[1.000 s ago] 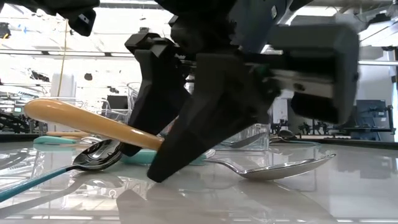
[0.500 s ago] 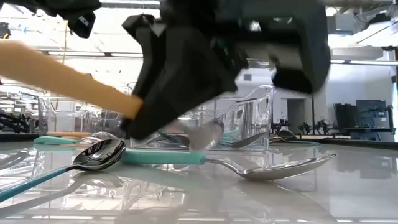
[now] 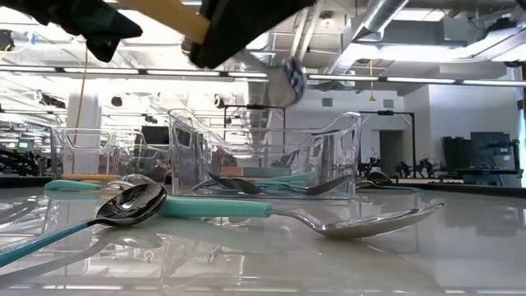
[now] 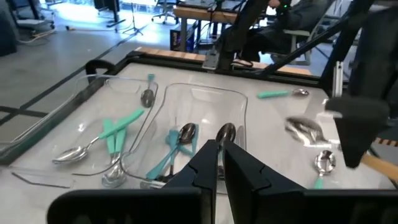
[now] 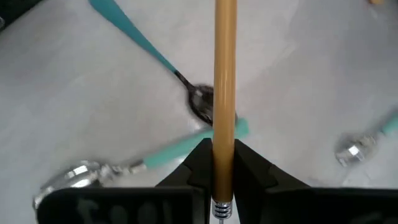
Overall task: Sort silverware by color (type)
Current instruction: Put the yellow spoon into the top left transparent bin
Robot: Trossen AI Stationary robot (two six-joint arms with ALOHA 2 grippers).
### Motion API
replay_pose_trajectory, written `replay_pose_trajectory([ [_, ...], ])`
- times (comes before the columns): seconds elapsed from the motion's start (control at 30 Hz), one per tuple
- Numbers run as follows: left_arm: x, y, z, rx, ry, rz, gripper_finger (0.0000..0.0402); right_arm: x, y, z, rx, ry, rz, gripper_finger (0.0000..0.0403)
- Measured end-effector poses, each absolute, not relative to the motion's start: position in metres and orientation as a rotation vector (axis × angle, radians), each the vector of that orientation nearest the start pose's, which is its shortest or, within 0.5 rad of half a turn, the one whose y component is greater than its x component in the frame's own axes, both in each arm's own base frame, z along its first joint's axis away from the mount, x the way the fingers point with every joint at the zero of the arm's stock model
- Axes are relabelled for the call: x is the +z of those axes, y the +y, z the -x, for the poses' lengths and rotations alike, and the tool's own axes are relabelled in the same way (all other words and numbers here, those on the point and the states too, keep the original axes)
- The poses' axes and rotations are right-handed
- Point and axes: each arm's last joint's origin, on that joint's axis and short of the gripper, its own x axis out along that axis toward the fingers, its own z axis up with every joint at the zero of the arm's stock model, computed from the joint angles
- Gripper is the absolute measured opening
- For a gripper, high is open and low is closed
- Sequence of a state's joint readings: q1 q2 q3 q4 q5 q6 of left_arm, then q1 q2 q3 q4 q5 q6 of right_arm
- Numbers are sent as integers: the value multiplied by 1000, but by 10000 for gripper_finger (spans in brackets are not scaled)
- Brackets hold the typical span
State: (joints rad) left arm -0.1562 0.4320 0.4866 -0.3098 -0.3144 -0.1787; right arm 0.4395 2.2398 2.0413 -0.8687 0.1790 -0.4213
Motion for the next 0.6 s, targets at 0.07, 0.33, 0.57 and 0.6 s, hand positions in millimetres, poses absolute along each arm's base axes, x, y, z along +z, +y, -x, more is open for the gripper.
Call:
replay_pose_trajectory([
  [0.07,263,-9,-114,180,238,117,10,245,197,-438,424,979,709,65],
  [0.33,261,-9,-113,195,250,170,10,264,181,-444,341,970,726,66],
  [0.57,258,-13,-118,110,286,471,11,269,152,-459,193,941,1029,66],
  [0.6,257,-14,-119,85,300,504,13,271,147,-463,160,925,1068,66],
])
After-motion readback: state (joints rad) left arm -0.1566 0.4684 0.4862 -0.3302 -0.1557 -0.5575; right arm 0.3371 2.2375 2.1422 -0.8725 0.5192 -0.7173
